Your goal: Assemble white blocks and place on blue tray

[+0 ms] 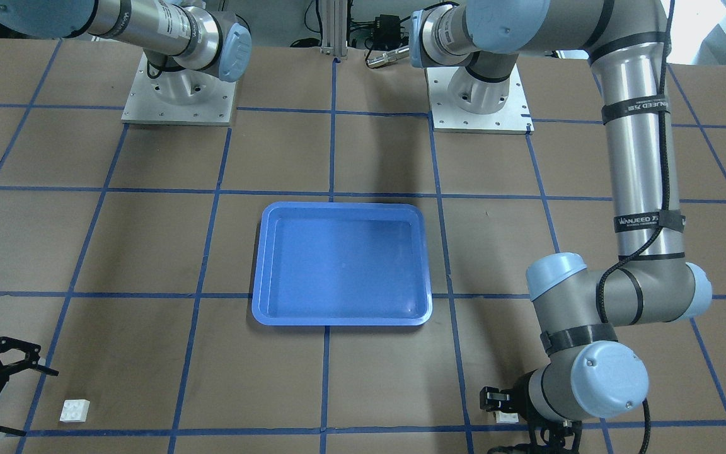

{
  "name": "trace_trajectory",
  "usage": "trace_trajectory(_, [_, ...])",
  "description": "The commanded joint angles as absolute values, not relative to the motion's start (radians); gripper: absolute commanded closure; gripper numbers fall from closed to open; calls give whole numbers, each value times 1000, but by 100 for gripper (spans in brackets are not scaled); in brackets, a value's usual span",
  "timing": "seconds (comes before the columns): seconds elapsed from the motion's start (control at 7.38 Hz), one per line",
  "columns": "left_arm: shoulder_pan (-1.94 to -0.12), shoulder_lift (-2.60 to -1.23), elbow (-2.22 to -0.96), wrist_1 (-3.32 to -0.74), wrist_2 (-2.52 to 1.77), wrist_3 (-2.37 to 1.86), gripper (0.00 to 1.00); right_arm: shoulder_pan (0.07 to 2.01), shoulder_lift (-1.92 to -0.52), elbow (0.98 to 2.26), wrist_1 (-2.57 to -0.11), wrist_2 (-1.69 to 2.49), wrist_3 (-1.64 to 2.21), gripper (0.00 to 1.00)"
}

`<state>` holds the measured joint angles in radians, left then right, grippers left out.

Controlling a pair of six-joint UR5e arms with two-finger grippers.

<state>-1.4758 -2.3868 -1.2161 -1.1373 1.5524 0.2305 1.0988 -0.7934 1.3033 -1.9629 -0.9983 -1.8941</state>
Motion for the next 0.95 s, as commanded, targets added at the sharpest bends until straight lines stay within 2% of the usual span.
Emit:
trace_trajectory(0.0, [-1476,-2381,-1212,-1138,1552,227,99,1133,-764,1247,-1957,-997,-1910,2])
trace_trajectory(0.41, [-1498,-2349,-1235,-1155,1552,221,100,1150,-746,1246,-1957,-1055,-1951,2])
trace_trajectory(0.81, [-1606,-2179,-1356,-1235,1514,88,100,1172,-749,1244,-1921,-1114,-1948,5])
